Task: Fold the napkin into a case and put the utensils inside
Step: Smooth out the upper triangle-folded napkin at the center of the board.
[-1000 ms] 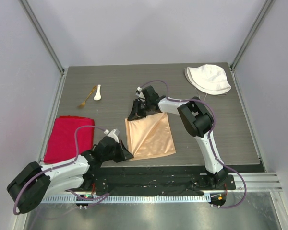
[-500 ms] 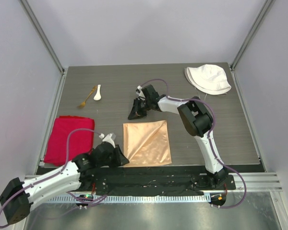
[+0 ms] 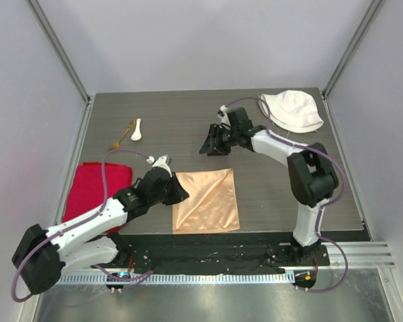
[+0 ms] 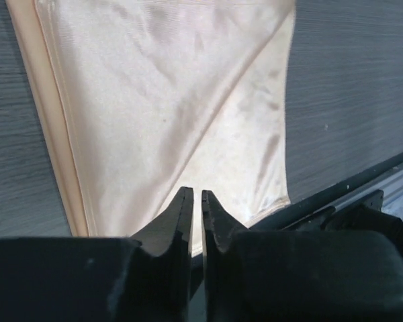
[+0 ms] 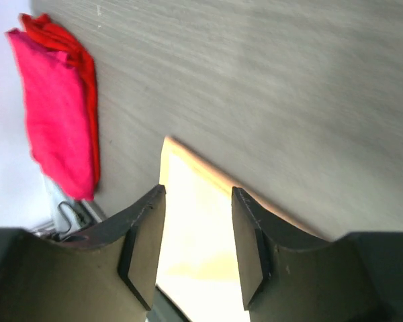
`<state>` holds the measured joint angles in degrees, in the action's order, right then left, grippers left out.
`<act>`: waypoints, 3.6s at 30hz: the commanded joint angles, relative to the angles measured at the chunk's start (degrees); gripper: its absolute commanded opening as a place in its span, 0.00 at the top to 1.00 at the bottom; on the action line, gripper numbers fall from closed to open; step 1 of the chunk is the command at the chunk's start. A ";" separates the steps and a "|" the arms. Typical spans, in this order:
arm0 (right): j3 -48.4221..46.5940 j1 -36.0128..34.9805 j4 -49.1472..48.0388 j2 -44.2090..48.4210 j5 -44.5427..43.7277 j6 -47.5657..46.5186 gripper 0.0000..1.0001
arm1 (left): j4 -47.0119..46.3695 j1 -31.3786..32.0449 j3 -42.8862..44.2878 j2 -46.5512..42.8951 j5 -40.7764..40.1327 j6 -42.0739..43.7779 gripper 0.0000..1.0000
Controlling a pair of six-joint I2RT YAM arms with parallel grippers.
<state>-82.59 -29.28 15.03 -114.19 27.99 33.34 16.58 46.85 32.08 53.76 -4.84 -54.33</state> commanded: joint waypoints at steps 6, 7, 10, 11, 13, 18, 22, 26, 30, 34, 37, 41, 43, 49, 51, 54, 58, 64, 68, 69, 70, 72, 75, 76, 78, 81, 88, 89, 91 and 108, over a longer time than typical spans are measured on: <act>28.87 4.23 -30.29 12.85 15.16 7.24 0.32 | -13.24 -3.70 -8.16 7.51 12.84 1.59 0.92; 30.45 4.23 -35.89 12.68 15.86 8.31 0.33 | -13.67 -3.70 -10.34 6.63 12.75 1.42 0.92; 36.60 5.80 -47.58 11.27 18.86 13.49 0.33 | -13.59 -3.78 -13.86 4.08 11.61 0.45 0.92; 39.49 7.29 -50.16 10.75 19.29 14.37 0.32 | -14.20 -3.78 -14.66 3.90 11.52 0.36 0.92; 41.53 8.70 -55.34 8.64 20.53 15.69 0.32 | -15.43 -3.70 -16.68 4.86 9.86 -0.08 0.92; 39.18 12.66 -53.35 2.23 21.58 11.40 0.32 | -24.64 -4.93 -18.28 13.73 9.24 -2.01 0.93; 35.04 15.21 -49.92 -2.95 21.49 8.67 0.31 | -28.43 -6.67 -15.83 21.99 8.00 -0.27 0.93; 28.38 17.50 -45.45 -5.77 20.62 7.00 0.31 | -30.46 -10.46 -10.90 29.28 10.19 2.46 0.94; 21.25 18.99 -35.61 -6.92 18.16 0.78 0.31 | -28.19 -10.64 -6.24 31.15 8.97 7.12 0.95; 14.66 19.79 -26.56 -8.59 17.80 -2.40 0.29 | -27.22 -10.64 -5.71 27.73 12.74 11.69 0.92; 13.68 19.44 -26.80 -6.93 18.42 -1.10 0.28 | -25.81 -10.64 -4.05 23.87 18.01 12.75 0.85; 15.61 18.12 -26.71 -2.72 18.42 0.76 0.28 | -23.44 -10.73 -0.88 20.95 20.22 9.51 0.73; 17.01 17.15 -25.58 1.31 16.33 0.85 0.27 | -24.66 -10.73 0.35 20.86 22.93 7.84 0.67; 20.18 13.03 -20.84 9.76 12.54 -0.82 0.21 | -32.01 -11.95 -2.00 27.18 27.34 5.90 0.70; 21.67 10.66 -23.01 10.57 12.62 0.31 0.19 | -35.81 -12.57 -5.77 28.85 28.04 5.11 0.75; 24.83 4.77 -30.89 10.04 14.63 5.74 0.18 | -40.39 -13.54 -8.95 30.79 29.53 5.19 0.78; 29.92 0.19 -41.11 7.94 16.04 11.03 0.18 | -45.49 -13.54 -13.00 29.74 30.16 4.32 0.77; 32.05 3.34 -45.52 2.84 18.85 9.56 0.18 | -47.42 -13.54 -18.80 27.98 27.26 4.06 0.75; 31.17 8.35 -42.81 0.47 20.26 4.90 0.18 | -49.27 -13.54 -21.61 29.47 25.41 2.82 0.74; 30.91 10.62 -42.89 -0.32 20.79 4.80 0.18 | -50.23 -13.54 -21.96 30.00 24.97 2.30 0.74; 30.56 11.69 -43.58 -1.64 21.57 4.71 0.18 | -50.85 -13.54 -22.40 31.22 24.27 1.60 0.74; 29.94 15.02 -43.94 -2.79 21.84 4.71 0.18 | -51.47 -13.54 -23.20 32.63 23.74 0.98 0.74; 27.75 17.49 -42.30 -5.51 22.46 2.96 0.18 | -55.33 -13.54 -24.69 35.88 23.65 0.27 0.75; 26.00 19.15 -41.92 -6.30 22.55 3.04 0.18 | -56.90 -13.54 -24.95 36.76 23.48 0.10 0.75; 24.85 20.13 -44.89 -8.32 24.12 5.40 0.18 | -57.97 -13.54 -25.22 39.65 23.74 0.10 0.76; 20.55 20.93 -42.47 -9.91 25.62 4.02 0.18 | -62.10 -13.54 -25.48 43.17 25.05 -0.43 0.76; 13.51 23.74 -40.53 -9.74 26.51 6.21 0.18 | -63.26 -13.54 -25.31 42.50 26.28 0.53 0.74; 12.98 23.83 -39.56 -8.95 26.33 5.60 0.17 | -61.60 -13.54 -24.26 41.27 26.37 0.97 0.71; 10.53 23.83 -32.72 -6.93 23.97 2.36 0.17 | -55.53 -13.54 -23.12 36.02 25.85 2.11 0.69; 19.54 18.04 -7.64 15.74 2.86 -5.49 0.15 | -0.77 -20.81 14.75 26.80 11.60 17.85 0.42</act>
<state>-68.23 -7.22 4.69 -103.39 34.24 28.73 2.26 30.48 38.76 72.53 10.07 -42.11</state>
